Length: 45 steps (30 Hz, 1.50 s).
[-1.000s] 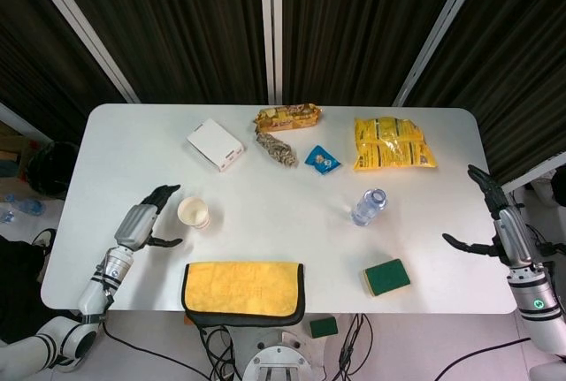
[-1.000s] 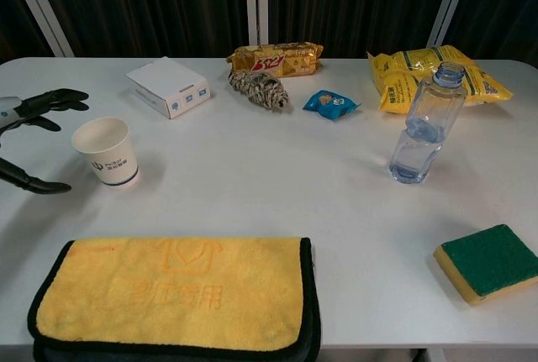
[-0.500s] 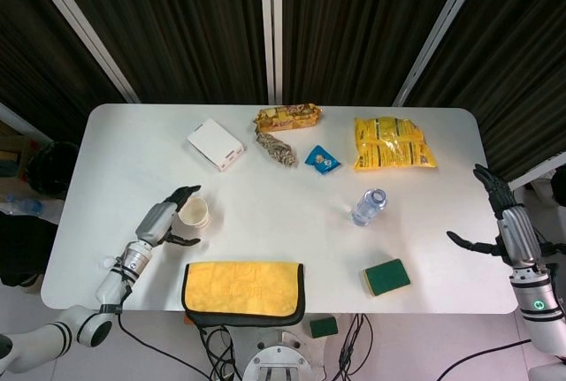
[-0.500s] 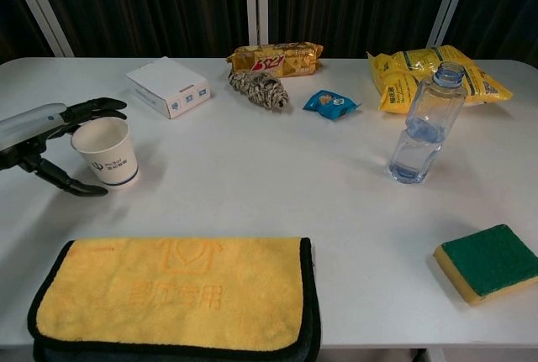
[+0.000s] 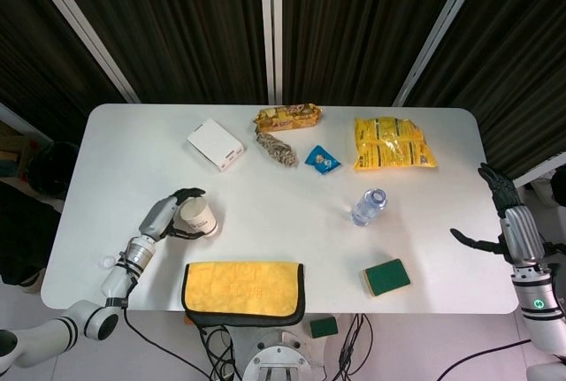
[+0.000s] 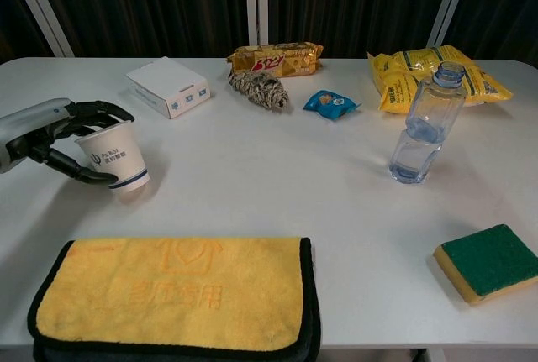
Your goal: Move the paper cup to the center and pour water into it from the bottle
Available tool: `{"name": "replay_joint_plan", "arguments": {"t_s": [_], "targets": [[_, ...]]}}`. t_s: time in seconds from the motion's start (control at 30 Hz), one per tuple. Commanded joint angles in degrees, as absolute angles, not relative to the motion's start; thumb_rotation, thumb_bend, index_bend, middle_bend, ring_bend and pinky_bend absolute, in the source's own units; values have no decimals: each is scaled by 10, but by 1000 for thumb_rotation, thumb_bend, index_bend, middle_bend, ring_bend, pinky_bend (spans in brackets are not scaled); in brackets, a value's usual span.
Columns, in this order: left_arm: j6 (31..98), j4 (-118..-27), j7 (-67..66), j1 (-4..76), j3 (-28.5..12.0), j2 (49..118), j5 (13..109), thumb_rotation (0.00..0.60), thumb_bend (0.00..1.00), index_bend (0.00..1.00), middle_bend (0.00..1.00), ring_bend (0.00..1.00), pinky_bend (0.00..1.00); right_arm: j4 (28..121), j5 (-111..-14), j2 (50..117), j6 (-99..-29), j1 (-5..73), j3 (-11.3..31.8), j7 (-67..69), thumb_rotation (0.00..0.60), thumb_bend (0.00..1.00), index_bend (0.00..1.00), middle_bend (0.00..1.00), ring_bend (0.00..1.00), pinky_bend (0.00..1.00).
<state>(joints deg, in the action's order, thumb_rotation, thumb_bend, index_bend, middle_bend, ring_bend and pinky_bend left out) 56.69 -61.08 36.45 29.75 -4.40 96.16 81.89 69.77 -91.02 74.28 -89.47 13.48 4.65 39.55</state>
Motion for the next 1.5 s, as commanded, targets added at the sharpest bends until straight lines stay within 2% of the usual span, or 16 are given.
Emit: {"name": "replay_joint_plan", "arguments": {"t_s": [0.03, 0.23, 0.8, 1.23, 1.5], "targets": [[571, -610, 359, 297, -46, 964, 817, 600, 133, 306, 395, 190, 223, 698, -910, 743, -894, 135, 47, 394, 600, 84, 0, 0, 0, 0], [580, -613, 351, 295, -49, 964, 815, 600, 151, 363, 472, 205, 231, 698, -911, 744, -892, 136, 48, 392, 600, 85, 0, 0, 0, 0], [639, -609, 259, 321, -55, 998, 863, 600, 150, 381, 480, 206, 231, 697, -911, 744, -887, 136, 50, 389, 600, 85, 0, 0, 0, 0], [674, -535, 125, 371, -65, 1095, 896, 600, 150, 393, 491, 220, 231, 695, -909, 742, -885, 134, 50, 383, 600, 85, 0, 0, 0, 0], [680, -485, 127, 392, -74, 1142, 895, 600, 150, 399, 509, 233, 231, 687, -907, 747, -884, 132, 50, 377, 600, 86, 0, 0, 0, 0]]}}
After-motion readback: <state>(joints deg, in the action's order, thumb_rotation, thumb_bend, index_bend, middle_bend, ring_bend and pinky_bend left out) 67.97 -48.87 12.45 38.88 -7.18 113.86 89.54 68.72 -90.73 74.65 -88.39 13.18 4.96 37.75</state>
